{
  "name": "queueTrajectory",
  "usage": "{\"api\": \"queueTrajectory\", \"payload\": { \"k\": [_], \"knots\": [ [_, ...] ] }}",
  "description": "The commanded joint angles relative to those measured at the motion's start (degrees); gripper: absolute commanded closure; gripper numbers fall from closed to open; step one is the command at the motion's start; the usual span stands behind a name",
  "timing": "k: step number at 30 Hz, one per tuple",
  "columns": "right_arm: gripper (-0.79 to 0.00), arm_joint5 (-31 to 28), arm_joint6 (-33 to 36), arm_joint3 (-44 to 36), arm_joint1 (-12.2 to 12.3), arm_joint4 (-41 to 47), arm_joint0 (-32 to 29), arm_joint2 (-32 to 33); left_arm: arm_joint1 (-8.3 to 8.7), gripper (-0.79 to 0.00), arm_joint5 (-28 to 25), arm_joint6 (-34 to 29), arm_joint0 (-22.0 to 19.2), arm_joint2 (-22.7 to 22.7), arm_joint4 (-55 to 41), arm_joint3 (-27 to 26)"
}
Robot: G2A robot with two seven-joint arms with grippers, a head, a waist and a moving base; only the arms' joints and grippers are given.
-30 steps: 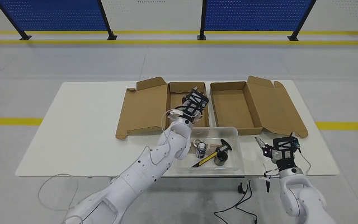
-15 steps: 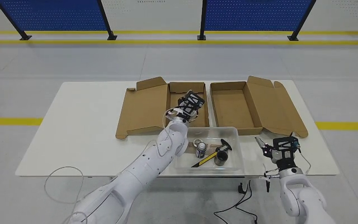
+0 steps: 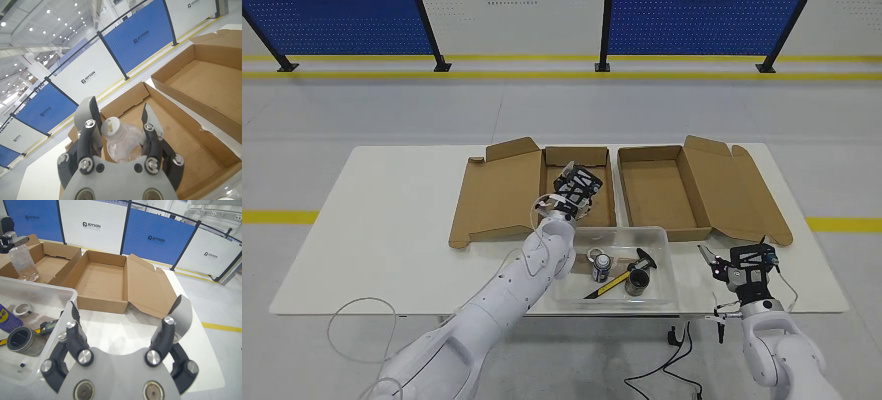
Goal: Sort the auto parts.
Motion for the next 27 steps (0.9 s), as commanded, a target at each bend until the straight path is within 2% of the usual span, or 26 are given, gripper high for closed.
{"api": "queueTrajectory", "payload": {
  "k": [1, 8, 14, 19, 27],
  "knots": [
    [-0.785, 0.00, 0.00, 0.00, 0.00, 0.00, 0.00, 0.00, -0.11, -0.785, 0.03, 0.43, 0.21, -0.11, 0.66, -0.84],
    [-0.785, 0.00, 0.00, 0.00, 0.00, 0.00, 0.00, 0.00, 0.09, -0.785, -0.84, -0.40, 2.15, -1.75, 1.84, -9.17],
    [-0.785, 0.00, 0.00, 0.00, 0.00, 0.00, 0.00, 0.00, 1.48, -0.785, -6.44, -7.99, 5.51, -4.15, 4.56, -20.04],
    [-0.785, 0.00, 0.00, 0.00, 0.00, 0.00, 0.00, 0.00, 3.43, -0.785, -19.24, -21.75, 10.01, -6.76, 5.49, -31.15],
    [-0.785, 0.00, 0.00, 0.00, 0.00, 0.00, 0.00, 0.00, 6.59, -0.785, -37.68, -36.74, 19.80, -12.19, 3.32, -47.88]
  ]
}}
